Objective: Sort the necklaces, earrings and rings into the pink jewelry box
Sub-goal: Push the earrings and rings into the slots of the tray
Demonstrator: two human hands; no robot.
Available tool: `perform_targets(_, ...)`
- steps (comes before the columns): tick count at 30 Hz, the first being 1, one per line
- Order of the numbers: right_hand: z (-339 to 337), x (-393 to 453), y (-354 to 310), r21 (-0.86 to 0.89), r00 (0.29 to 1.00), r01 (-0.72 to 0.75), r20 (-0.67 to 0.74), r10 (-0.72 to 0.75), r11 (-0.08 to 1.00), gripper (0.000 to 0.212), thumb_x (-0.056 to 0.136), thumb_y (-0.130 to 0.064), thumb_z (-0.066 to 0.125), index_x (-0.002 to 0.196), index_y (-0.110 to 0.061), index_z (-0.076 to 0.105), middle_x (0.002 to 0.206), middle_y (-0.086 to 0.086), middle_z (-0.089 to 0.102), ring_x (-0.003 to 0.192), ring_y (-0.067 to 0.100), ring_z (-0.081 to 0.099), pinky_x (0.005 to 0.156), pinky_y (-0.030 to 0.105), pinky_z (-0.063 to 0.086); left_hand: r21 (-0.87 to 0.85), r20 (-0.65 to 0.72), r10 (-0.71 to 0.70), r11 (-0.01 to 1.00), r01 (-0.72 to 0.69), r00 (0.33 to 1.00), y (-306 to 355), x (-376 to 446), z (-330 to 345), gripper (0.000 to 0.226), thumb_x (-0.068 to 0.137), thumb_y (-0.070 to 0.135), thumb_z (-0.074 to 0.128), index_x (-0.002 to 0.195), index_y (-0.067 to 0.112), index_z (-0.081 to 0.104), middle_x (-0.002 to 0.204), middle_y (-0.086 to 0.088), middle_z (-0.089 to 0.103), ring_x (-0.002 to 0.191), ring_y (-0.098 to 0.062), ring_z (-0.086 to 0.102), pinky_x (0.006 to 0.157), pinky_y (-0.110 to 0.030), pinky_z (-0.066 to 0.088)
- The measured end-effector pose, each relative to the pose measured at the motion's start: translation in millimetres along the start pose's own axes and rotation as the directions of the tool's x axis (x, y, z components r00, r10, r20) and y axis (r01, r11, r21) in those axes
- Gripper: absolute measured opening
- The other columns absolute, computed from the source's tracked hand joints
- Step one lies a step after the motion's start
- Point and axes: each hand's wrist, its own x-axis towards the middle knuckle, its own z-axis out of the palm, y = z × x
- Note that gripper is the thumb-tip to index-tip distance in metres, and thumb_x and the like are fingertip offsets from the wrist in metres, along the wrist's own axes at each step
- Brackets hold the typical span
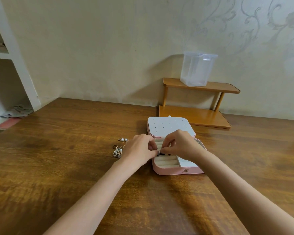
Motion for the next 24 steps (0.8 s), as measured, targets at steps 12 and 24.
perform_targets(12,-15,9,1,0.081,0.993,-0.014,-0.117,0.023,0.997,0.019,0.087,-0.020,0.063,0.095,-0.005,0.071,0.098,0.007,0.070,0.081,0.012,0.061,0.078,0.024,0.052,-0.023,-0.177,-0.140,0.990,0.138,0.974,-52,19,-48,0.006,0.087,0.020,0.063,0.085,0.021,0.068,0.089,0.009,0.064,0.085,-0.009,0.056,0.081,-0.028,0.046)
perform_targets(24,-13,15,-3,0.097,0.996,0.033,-0.082,-0.025,0.995,0.016,0.086,-0.018,0.064,0.091,-0.005,0.072,0.093,0.007,0.071,0.079,0.012,0.061,0.075,0.023,0.051,0.114,-0.115,-0.118,0.985,0.131,0.986,-67,27,-34,0.008,0.085,0.017,0.066,0.090,0.014,0.071,0.093,-0.002,0.069,0.084,-0.013,0.062,0.077,-0.026,0.050)
